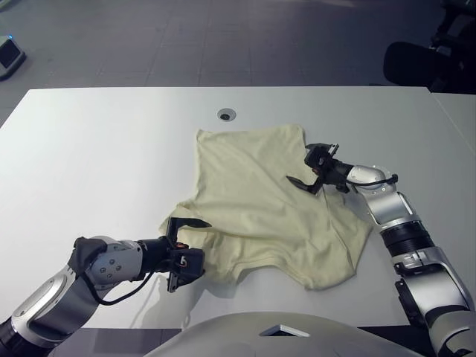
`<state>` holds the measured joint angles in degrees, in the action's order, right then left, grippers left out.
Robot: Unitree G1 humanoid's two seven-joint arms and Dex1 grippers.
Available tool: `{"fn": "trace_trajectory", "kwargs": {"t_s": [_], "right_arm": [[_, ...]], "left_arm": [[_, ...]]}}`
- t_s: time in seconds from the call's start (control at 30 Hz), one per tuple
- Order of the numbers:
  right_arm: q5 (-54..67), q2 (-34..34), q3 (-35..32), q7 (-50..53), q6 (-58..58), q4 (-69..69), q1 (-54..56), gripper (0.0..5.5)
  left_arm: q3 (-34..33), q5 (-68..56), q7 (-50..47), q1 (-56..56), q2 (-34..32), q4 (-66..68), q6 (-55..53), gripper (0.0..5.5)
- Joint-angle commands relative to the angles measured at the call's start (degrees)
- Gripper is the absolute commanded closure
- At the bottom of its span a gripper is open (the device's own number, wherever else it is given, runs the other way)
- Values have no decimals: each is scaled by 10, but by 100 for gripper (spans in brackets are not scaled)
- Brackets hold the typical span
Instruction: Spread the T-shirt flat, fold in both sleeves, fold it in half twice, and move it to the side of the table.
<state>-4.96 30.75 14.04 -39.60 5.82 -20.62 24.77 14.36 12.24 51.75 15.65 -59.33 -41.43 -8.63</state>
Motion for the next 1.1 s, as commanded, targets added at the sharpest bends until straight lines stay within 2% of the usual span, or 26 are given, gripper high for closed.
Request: {"fn": "trace_trajectory", "kwargs": {"t_s": [0.03, 0.33, 0.63, 0.77, 0.97, 1.1], "right_arm": [[-15, -10, 2, 8, -6, -32, 5, 10], [-41, -3, -5, 58, 0, -91, 12, 10], [-41, 0, -9, 56, 1, -91, 20, 10], [-13, 4, -31, 40, 24, -33, 4, 10], [22, 20, -75, 23, 93, 112, -43, 10], [28, 11, -73, 22, 121, 171, -50, 10]], "left_arm": [[2, 28, 9, 7, -13, 10, 16, 12], [-3, 48, 18, 10, -17, 38, 46, 12], [-5, 39, 23, 25, -11, 42, 37, 12], [-31, -56, 40, 27, 10, -4, -34, 12], [-103, -191, 54, -34, 31, -40, -149, 12], [-112, -198, 55, -84, 18, -21, -160, 12]]}}
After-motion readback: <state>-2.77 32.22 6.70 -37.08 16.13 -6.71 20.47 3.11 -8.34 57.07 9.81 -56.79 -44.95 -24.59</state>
